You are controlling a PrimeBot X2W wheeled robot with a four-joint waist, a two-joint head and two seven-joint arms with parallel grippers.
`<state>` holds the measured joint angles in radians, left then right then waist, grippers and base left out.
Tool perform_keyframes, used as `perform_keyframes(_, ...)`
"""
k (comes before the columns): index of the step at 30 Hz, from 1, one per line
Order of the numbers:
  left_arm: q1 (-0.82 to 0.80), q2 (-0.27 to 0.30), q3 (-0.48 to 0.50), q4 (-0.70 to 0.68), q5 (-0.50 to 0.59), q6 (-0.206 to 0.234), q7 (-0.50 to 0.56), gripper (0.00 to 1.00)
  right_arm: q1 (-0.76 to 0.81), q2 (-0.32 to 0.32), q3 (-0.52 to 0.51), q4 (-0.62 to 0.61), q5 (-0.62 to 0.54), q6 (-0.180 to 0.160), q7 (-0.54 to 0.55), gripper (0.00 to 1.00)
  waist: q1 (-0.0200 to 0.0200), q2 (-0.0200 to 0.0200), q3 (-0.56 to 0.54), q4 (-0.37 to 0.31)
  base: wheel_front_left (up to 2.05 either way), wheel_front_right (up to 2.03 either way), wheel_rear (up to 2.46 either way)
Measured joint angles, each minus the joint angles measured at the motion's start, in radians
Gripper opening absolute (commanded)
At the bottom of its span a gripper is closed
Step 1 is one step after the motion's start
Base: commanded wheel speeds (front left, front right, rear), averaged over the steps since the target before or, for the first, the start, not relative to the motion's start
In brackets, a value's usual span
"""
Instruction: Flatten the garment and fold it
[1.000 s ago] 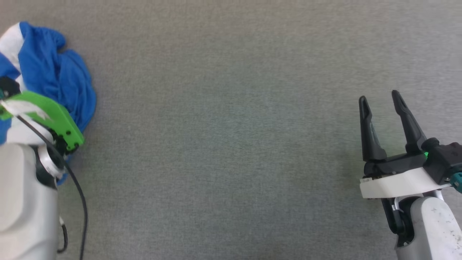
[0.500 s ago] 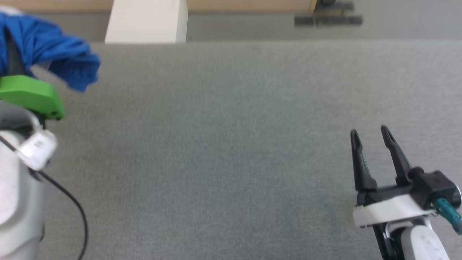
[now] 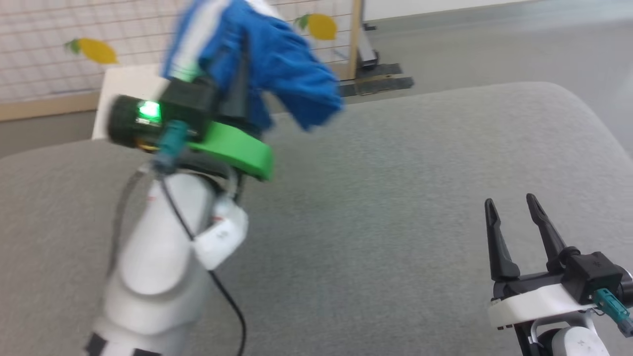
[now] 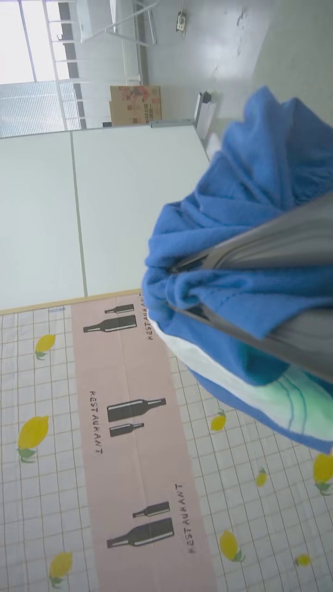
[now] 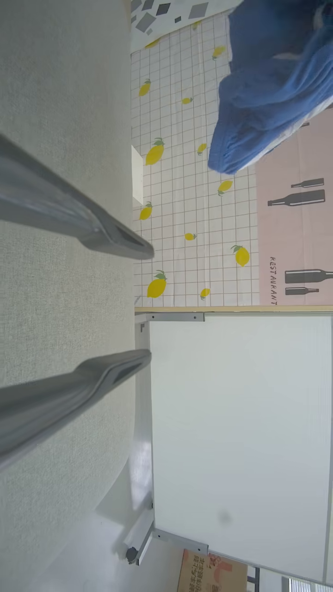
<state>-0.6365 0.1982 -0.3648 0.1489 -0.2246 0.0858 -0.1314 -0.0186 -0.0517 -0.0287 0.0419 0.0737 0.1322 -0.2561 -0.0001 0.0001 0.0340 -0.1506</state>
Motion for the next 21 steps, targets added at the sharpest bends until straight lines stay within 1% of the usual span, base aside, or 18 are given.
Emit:
perform_keyframes(2,0.001,-0.043,-0.044,0.048,-0.012,-0.019,-0.002,0.0,-0.001,0.001,0.003,0.0,0.0,0.0,0.0,1.0,0.0,0.0,-0.003,-0.04,0.0,0.0,0.0)
perform_keyframes(5,0.008,-0.087,-0.106,0.146,-0.016,-0.046,0.021,0.0,-0.002,0.0,0.013,0.001,0.002,0.0,0.0,1.0,0.0,0.0,-0.004,-0.096,0.0,0.0,0.0)
perform_keyframes(8,0.039,-0.114,-0.152,0.267,-0.049,-0.06,0.088,0.0,-0.003,0.001,0.019,0.006,0.007,0.0,0.001,1.0,0.0,0.0,-0.002,-0.152,0.0,0.0,0.0)
perform_keyframes(10,0.063,-0.125,-0.174,0.359,-0.072,-0.068,0.165,0.0,-0.003,0.0,0.02,0.01,0.007,0.0,0.001,1.0,0.0,0.0,0.001,-0.186,0.0,0.0,0.0)
perform_keyframes(12,0.088,-0.13,-0.205,0.455,-0.107,-0.095,0.282,0.0,-0.003,0.0,0.017,0.016,0.007,0.0,0.001,1.0,0.0,0.0,0.005,-0.221,0.0,0.0,0.0)
perform_keyframes(13,0.097,-0.132,-0.213,0.487,-0.121,-0.096,0.323,0.0,-0.003,0.0,0.019,0.017,0.008,0.0,0.001,1.0,0.0,0.0,0.007,-0.233,0.0,0.0,0.0)
perform_keyframes(15,0.112,-0.138,-0.236,0.559,-0.143,-0.104,0.439,0.0,-0.003,0.0,0.019,0.019,0.012,0.0,0.001,1.0,0.0,0.0,0.011,-0.261,0.0,0.0,0.0)
perform_keyframes(18,0.114,-0.141,-0.252,0.611,-0.178,-0.111,0.569,0.0,-0.002,0.0,0.018,0.022,0.016,0.0,0.001,1.0,0.0,0.0,0.017,-0.288,0.0,0.0,0.0)
perform_keyframes(19,0.105,-0.141,-0.255,0.612,-0.184,-0.11,0.595,0.37,-0.002,0.0,0.019,0.022,0.016,0.0,0.001,1.0,0.0,0.0,0.02,-0.292,0.0,0.0,0.0)
perform_keyframes(20,0.101,-0.142,-0.255,0.607,-0.189,-0.109,0.604,0.95,-0.002,0.0,0.018,0.022,0.016,0.0,0.001,1.0,0.0,0.0,0.022,-0.292,0.0,0.0,0.0)
perform_keyframes(21,0.102,-0.143,-0.251,0.592,-0.196,-0.101,0.59,1.0,-0.002,0.0,0.017,0.022,0.016,0.0,0.001,1.0,0.0,0.0,0.023,-0.289,0.0,0.0,0.0)
